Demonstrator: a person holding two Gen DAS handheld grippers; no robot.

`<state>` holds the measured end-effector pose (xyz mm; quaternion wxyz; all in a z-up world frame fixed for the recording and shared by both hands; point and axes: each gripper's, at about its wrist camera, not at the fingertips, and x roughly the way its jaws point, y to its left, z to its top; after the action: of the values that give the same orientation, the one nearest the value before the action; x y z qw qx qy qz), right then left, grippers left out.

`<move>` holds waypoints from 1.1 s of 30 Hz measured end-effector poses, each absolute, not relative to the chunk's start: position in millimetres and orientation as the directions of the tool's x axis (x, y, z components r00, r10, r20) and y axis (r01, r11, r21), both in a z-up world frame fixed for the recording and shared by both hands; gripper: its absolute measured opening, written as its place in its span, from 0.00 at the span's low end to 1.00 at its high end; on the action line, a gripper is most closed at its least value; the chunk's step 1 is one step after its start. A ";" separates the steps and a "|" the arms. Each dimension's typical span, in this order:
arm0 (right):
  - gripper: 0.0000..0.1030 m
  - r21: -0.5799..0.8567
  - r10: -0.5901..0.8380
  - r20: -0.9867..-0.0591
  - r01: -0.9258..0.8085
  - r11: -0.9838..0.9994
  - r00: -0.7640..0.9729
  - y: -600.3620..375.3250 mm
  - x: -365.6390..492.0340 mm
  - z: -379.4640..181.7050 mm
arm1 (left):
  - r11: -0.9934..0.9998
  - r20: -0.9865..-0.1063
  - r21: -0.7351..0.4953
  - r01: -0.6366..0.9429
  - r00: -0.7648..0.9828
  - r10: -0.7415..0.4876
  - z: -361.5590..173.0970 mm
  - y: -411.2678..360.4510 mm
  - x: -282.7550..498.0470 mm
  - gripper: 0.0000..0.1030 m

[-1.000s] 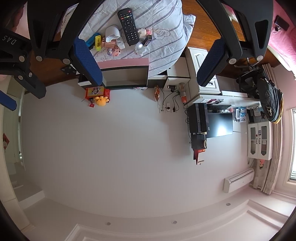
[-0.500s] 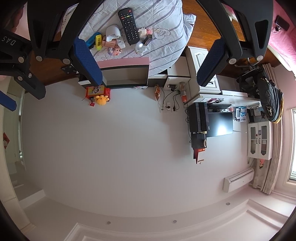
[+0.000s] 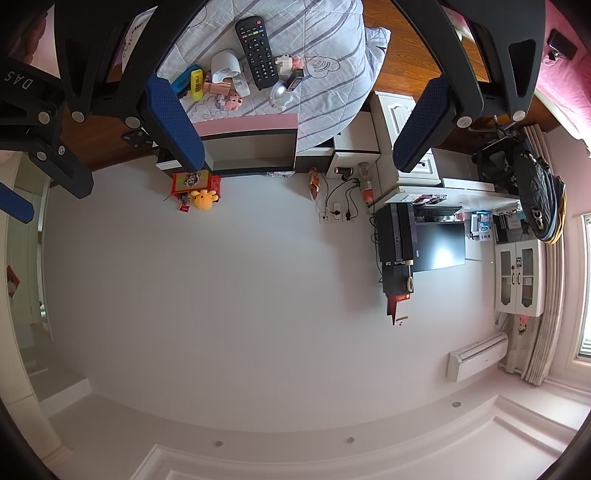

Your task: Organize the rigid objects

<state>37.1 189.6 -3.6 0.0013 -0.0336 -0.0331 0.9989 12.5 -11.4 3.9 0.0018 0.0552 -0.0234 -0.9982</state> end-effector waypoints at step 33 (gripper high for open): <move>1.00 -0.060 -0.006 -0.099 0.012 -0.998 -0.995 193.7 14.2 -9.6 | -0.998 -0.143 0.069 0.003 -0.990 -0.013 1.0 -1.6 -11.2 1.00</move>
<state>14.2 193.7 -9.6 -0.0047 -0.0495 -0.0304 0.9983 -11.2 -1.6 1.0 0.0040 0.0721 -0.0343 -0.9968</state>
